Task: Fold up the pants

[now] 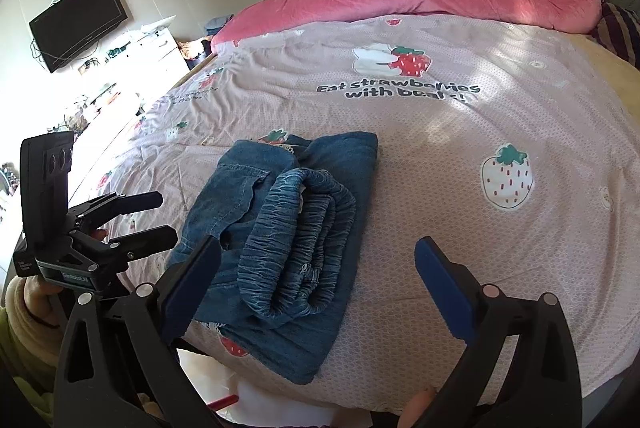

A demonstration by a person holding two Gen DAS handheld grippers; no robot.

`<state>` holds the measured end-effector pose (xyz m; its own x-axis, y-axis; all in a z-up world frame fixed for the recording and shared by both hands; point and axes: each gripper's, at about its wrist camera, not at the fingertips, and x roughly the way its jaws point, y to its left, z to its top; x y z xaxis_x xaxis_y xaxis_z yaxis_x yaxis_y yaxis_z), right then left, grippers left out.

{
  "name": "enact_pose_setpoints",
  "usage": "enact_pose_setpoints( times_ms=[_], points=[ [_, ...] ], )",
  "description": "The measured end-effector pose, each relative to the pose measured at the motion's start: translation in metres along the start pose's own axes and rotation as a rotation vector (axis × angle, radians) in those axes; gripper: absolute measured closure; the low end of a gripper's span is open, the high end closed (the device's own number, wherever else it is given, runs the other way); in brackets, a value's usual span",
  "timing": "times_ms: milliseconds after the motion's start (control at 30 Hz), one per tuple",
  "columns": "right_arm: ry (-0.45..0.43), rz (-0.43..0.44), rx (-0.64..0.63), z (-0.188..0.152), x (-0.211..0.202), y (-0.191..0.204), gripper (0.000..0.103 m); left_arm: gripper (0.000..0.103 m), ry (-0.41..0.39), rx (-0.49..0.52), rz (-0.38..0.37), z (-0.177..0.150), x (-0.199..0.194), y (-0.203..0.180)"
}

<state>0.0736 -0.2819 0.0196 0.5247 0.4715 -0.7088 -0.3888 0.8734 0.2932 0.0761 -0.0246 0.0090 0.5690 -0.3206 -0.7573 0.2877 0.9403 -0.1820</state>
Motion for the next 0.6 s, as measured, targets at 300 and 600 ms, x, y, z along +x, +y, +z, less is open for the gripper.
enact_pose_setpoints(
  times_ms=[300,600],
  points=[
    [0.034,0.005,0.023,0.0,0.023,-0.005,0.005,0.01,0.048,-0.038,-0.008,-0.01,0.021,0.011],
    [0.081,0.094,0.122,0.005,0.058,-0.018,0.005,0.01,0.097,-0.096,-0.077,-0.019,0.042,0.022]
  ],
)
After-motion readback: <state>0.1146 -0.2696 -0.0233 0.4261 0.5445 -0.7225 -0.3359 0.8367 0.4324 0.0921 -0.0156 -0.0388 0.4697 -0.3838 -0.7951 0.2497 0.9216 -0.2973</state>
